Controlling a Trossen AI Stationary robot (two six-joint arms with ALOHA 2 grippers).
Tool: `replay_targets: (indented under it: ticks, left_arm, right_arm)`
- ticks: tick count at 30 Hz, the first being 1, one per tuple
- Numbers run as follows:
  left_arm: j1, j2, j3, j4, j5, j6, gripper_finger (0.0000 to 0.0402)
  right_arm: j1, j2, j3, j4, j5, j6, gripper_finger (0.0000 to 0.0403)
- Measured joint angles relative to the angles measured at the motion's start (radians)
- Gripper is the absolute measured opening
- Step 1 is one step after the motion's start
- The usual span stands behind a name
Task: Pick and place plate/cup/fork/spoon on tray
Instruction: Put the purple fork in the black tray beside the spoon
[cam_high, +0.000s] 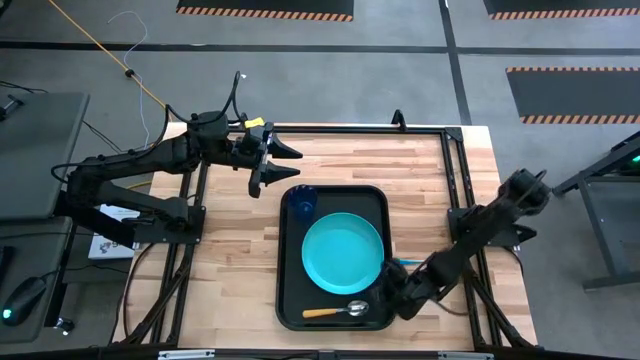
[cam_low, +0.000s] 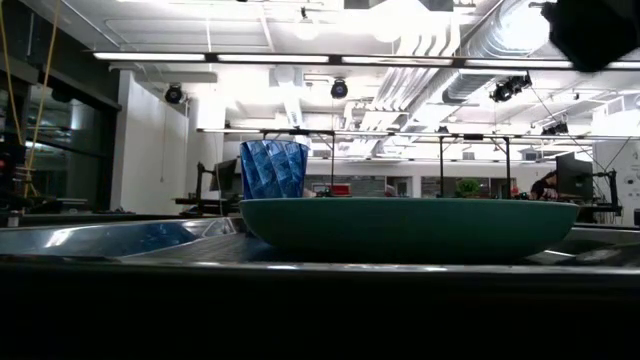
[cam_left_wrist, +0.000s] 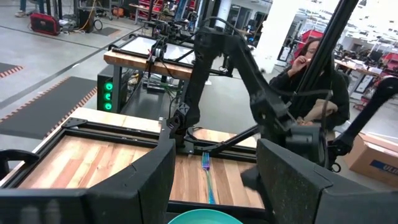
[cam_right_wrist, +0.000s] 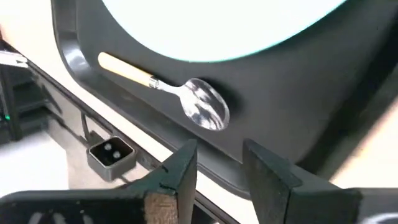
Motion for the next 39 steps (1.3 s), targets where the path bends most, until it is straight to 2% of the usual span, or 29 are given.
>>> replay_targets:
  ticks: [10, 17, 22, 27, 32, 39]
  left_arm:
    - [0.001, 0.0, 0.0, 0.0, 0.0, 0.015, 0.0215]
    - [0.0, 0.0, 0.0, 0.0, 0.0, 0.033, 0.0215]
    - [0.0, 0.0, 0.0, 0.0, 0.0, 0.029, 0.0215]
    - [0.0, 0.0, 0.0, 0.0, -0.002, -0.003, 0.0215]
    - [0.0, 0.0, 0.0, 0.0, -0.002, -0.003, 0.0215]
    - [0.0, 0.0, 0.0, -0.001, -0.002, -0.045, 0.0215]
  right_arm:
    - [0.005, -0.281, 0.0, -0.349, -0.028, -0.184, 0.0119]
    - [0.005, -0.415, 0.0, -0.551, -0.054, -0.377, 0.0119]
    - [0.005, -0.431, 0.0, -0.69, -0.061, -0.584, 0.0119]
    - [0.004, -0.422, -0.02, -0.759, -0.078, -0.812, 0.0119]
    - [-0.001, -0.421, -0.111, -0.774, -0.205, -0.841, 0.0119]
    - [-0.002, -0.421, -0.259, -0.709, -0.202, -0.868, 0.0119]
